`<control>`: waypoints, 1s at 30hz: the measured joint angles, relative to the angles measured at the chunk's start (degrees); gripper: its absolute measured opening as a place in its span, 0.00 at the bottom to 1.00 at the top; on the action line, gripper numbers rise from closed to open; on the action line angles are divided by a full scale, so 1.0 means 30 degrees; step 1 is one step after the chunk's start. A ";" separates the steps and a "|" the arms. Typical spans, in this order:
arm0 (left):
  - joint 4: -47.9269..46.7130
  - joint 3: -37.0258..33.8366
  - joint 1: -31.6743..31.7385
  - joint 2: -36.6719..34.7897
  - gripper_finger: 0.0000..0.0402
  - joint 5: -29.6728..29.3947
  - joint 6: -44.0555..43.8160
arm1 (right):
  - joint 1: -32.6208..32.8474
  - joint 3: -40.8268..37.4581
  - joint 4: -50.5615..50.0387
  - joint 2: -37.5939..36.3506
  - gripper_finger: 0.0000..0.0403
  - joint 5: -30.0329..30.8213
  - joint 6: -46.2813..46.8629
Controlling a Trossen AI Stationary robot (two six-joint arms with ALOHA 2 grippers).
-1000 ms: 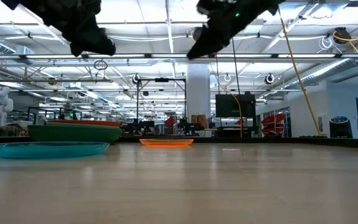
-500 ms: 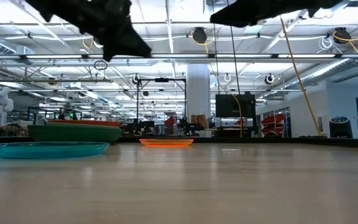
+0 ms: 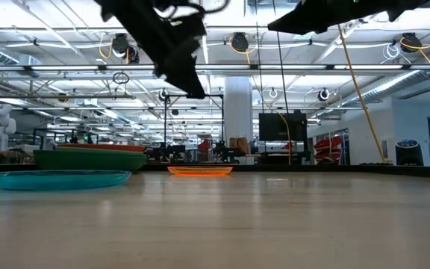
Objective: Stack plastic plates
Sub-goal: Stack the orange plate on top of the light green plate
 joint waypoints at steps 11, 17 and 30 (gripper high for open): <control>-0.2031 0.3023 0.2401 0.5212 0.19 -0.0015 0.2579 | 0.0000 0.0000 -0.0668 -0.0187 0.38 0.0000 0.0346; -0.2050 0.3688 0.3730 0.6389 0.19 0.2731 0.2360 | 0.0000 0.0000 -0.1003 -0.0178 0.38 0.0022 0.0346; -0.2267 0.3912 0.4065 0.7321 0.30 0.3997 0.3574 | 0.0000 0.0007 -0.1052 -0.0178 0.38 0.0051 0.0353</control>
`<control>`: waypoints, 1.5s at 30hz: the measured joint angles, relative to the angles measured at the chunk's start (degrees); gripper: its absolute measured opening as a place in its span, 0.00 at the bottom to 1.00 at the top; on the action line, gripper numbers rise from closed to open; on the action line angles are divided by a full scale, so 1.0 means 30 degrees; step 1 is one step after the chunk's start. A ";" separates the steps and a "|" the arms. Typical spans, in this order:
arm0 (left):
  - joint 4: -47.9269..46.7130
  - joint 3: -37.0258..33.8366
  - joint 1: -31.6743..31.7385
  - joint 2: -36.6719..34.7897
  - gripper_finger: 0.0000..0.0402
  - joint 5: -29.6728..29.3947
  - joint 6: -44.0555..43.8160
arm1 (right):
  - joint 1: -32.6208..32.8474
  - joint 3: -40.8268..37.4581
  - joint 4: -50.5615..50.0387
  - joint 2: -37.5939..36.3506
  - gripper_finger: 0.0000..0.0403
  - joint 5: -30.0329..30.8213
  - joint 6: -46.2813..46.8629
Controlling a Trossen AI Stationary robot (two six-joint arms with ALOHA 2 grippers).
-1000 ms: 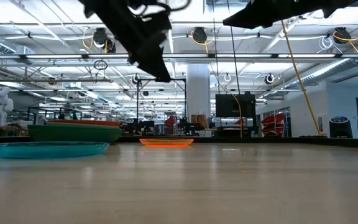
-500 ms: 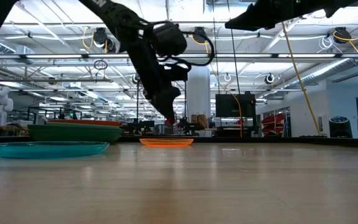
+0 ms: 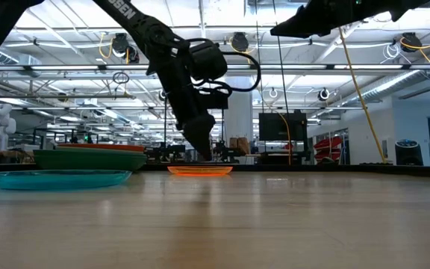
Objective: Stack plastic plates
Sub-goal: Stack the orange plate on top of the light green plate
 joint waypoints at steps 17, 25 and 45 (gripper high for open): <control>0.0835 -0.0011 -0.0073 0.1548 0.53 -0.0368 -0.0944 | -0.0003 0.0015 -0.0129 0.0000 0.38 0.0015 0.0077; 0.0883 -0.0007 -0.0109 0.1577 0.53 -0.1002 -0.0991 | -0.0007 0.0015 -0.0138 0.0000 0.38 0.0015 0.0080; 0.1495 -0.0027 -0.1138 0.1697 0.07 -0.1794 -0.1915 | -0.0007 0.0015 0.0242 0.0007 0.38 0.0015 0.0510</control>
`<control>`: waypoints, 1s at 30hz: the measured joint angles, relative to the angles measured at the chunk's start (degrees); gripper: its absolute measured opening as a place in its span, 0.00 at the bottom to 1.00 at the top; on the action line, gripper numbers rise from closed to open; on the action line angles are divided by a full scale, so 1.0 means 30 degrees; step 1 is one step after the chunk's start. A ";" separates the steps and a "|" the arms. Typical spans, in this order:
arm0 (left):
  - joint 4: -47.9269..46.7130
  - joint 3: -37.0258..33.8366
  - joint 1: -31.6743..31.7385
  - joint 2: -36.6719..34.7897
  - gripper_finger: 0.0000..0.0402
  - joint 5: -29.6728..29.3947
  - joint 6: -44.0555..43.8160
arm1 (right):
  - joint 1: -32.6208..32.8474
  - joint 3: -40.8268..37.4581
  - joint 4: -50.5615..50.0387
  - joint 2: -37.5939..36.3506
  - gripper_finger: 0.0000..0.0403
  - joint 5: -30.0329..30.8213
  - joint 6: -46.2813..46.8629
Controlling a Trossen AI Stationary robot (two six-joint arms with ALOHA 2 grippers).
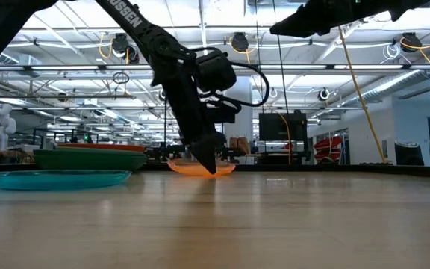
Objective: Stack plastic plates
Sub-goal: Stack the orange plate on top of the light green plate
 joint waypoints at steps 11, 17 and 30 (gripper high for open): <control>-0.3959 0.4045 -0.1430 -0.0014 0.02 -0.1939 -0.0134 | 0.0007 0.0000 -0.0357 0.0007 0.38 -0.0006 0.0633; -0.7697 0.6457 -0.1980 -0.0043 0.02 -0.3388 0.0506 | 0.0007 0.0000 -0.1100 0.0007 0.38 -0.0044 0.1637; -1.2980 0.8566 -0.2344 -0.1759 0.01 -0.4596 0.0258 | 0.0265 0.0000 -0.2657 0.0007 0.38 -0.1548 0.3437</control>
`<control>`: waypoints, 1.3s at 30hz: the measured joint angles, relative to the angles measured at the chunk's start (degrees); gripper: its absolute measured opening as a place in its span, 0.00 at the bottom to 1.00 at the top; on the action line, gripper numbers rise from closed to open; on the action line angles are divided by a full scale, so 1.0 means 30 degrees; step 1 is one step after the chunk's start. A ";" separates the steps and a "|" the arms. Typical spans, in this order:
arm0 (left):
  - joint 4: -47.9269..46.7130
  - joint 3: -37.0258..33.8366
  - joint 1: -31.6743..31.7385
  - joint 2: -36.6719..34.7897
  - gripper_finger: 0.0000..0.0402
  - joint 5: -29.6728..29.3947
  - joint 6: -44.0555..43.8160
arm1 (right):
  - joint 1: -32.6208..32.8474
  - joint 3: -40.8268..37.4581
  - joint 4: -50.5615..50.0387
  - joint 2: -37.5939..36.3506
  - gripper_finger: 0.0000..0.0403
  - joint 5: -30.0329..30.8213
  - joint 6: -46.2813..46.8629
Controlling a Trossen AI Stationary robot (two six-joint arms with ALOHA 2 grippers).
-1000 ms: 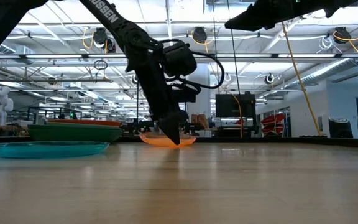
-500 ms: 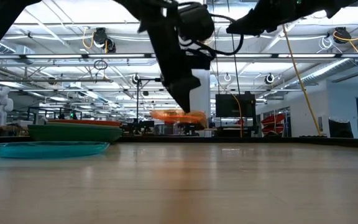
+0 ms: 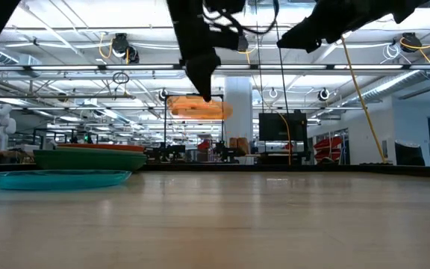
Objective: Stack plastic plates
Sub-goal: Stack the orange plate on top of the light green plate
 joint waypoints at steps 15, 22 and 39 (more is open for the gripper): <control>-0.5263 -0.0968 0.0198 -0.4984 0.01 -0.2311 -0.2322 | 0.1425 0.0000 0.0434 -0.0007 0.38 -0.0019 -0.0374; -0.5001 -0.6258 0.0408 -0.9311 0.01 -0.3131 -0.4855 | 0.1425 0.0000 0.0516 0.0000 0.38 0.0006 -0.0428; -0.1252 -1.7211 0.0408 -1.5889 0.01 -0.3789 -0.8813 | 0.1425 0.0000 0.1656 0.0000 0.38 0.0054 -0.0683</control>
